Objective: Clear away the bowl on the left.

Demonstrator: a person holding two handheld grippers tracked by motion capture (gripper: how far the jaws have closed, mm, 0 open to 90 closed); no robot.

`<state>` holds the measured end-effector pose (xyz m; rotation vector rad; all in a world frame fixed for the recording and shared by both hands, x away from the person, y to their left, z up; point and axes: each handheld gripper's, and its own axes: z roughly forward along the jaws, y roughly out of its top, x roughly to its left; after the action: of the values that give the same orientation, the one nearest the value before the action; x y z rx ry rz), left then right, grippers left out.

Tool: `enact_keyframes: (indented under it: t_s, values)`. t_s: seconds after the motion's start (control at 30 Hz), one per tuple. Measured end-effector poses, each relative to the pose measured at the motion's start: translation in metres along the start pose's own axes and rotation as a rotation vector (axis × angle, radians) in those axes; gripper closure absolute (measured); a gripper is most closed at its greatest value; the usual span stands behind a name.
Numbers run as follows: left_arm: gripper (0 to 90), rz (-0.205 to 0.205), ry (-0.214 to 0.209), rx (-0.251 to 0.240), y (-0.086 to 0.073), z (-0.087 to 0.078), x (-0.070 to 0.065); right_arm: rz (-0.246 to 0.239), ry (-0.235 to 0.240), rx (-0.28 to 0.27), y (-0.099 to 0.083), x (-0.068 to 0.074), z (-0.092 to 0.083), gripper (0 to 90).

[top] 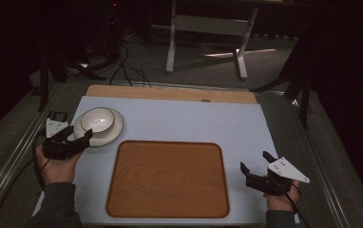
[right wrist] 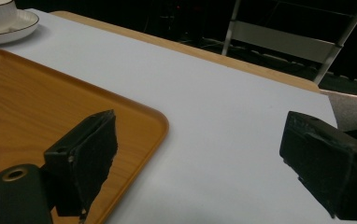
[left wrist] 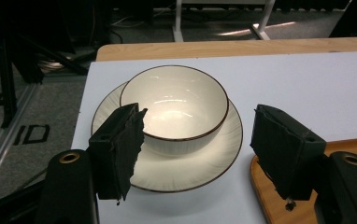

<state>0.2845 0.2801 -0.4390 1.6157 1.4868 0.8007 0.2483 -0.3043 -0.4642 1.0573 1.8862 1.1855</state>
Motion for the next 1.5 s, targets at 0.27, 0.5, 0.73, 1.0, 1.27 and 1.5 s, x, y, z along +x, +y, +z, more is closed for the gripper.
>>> enact_keyframes:
  t_s: [0.27, 0.5, 0.73, 1.0, 1.27, 1.5]
  values:
    - [32.8, -0.018, 0.0, 0.041, 0.009, 0.008, 0.006, 0.003, -0.01, -0.012, 0.0, -0.001, -0.001, 10.8]
    - [32.4, -0.027, 0.012, 0.039, 0.021, 0.009, 0.011, 0.007, -0.012, -0.021, 0.0, -0.001, -0.002, 10.8]
    - [32.4, -0.036, 0.018, 0.03, 0.03, 0.012, 0.014, 0.011, -0.016, -0.032, 0.001, -0.002, -0.003, 10.8]
    - [32.4, -0.026, 0.043, 0.039, 0.038, 0.018, 0.019, 0.011, -0.018, -0.036, 0.001, -0.002, -0.004, 10.8]
    - [32.7, -0.054, 0.074, 0.057, 0.039, 0.029, 0.031, 0.014, -0.021, -0.039, 0.001, -0.003, -0.004, 10.9]
    - [33.8, -0.088, 0.085, 0.07, 0.04, 0.039, 0.041, 0.013, -0.024, -0.038, 0.0, -0.003, -0.004, 10.9]
